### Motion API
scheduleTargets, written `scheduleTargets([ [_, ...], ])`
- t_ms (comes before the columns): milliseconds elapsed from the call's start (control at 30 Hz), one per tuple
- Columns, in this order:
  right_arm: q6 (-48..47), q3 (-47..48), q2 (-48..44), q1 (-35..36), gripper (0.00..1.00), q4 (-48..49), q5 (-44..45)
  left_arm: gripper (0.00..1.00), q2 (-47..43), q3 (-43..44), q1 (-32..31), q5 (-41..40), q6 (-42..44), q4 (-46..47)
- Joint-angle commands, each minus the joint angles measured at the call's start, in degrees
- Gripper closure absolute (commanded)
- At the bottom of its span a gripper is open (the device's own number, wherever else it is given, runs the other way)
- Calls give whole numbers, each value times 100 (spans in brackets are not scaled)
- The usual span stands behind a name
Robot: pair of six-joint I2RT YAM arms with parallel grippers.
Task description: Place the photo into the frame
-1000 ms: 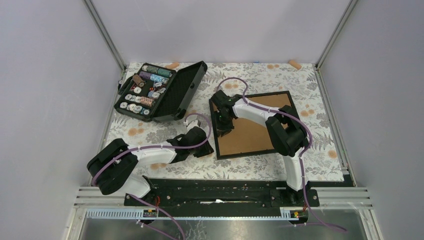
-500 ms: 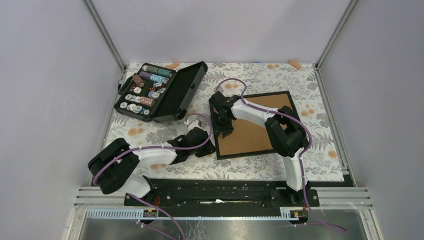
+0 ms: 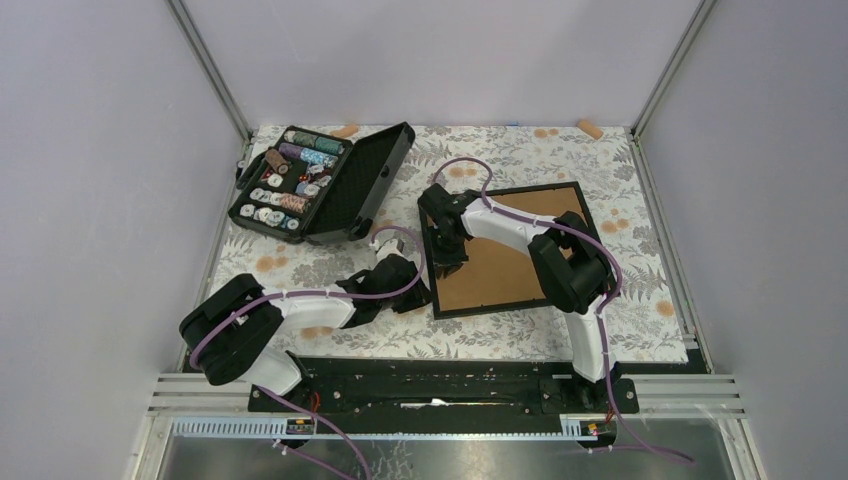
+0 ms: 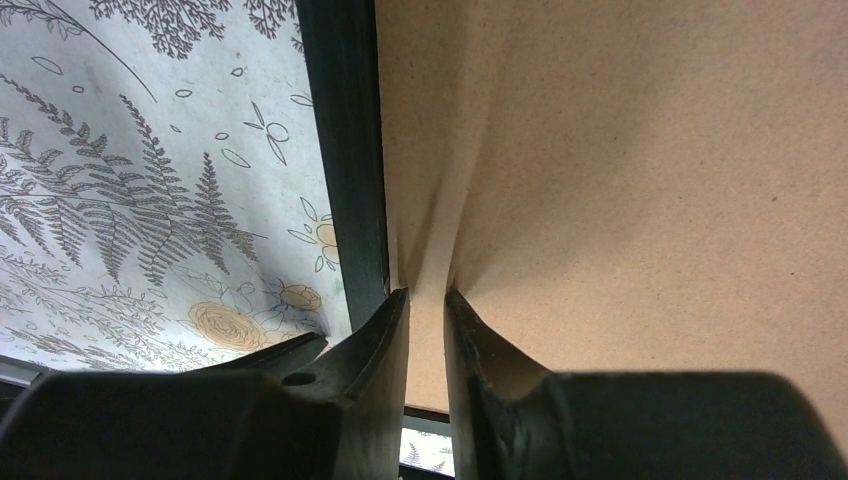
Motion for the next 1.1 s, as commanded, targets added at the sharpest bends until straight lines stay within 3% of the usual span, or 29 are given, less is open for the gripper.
scheduleTargets([
  [0,-23,107,267,70,73,-138,136,61,113,-160,-16,-111,130,-367],
  [200,83,8,-142,63,63,-14,262,61,98,-204,-21,-102,127,-343],
  [733,147,-89,378,63,68,83,300,61,35,-239,-14,-100,132,-350],
  [1067,332,-290,137,63,65,312,274,61,5,-297,-7,-113,139,-302],
])
